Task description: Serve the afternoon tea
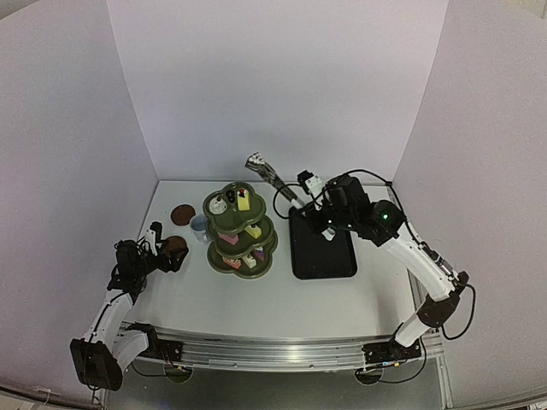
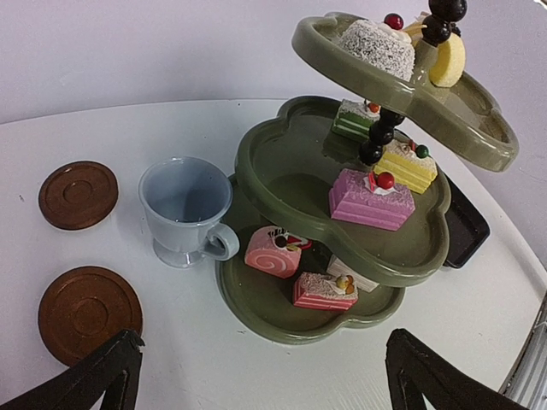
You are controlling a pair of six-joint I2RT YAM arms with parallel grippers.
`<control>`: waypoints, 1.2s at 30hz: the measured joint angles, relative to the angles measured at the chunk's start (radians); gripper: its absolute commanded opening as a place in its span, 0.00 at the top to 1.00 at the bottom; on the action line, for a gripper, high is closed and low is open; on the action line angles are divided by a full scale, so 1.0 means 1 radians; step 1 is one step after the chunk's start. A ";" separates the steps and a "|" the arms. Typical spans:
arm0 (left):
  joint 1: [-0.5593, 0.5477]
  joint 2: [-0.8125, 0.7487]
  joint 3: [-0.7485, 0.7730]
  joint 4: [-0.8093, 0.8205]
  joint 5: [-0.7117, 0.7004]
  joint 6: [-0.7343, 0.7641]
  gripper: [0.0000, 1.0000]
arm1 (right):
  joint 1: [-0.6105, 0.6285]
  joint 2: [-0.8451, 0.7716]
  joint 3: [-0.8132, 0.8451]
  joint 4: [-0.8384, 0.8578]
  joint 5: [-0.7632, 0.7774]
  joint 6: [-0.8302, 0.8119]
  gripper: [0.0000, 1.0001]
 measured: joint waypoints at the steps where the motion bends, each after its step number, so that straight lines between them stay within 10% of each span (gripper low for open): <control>1: 0.000 0.000 0.000 0.000 0.000 0.000 0.00 | 0.025 0.007 0.013 -0.005 -0.028 -0.016 1.00; 36: 0.000 0.006 0.000 0.000 0.006 0.000 0.00 | 0.110 0.328 0.341 -0.334 -0.095 -0.196 0.95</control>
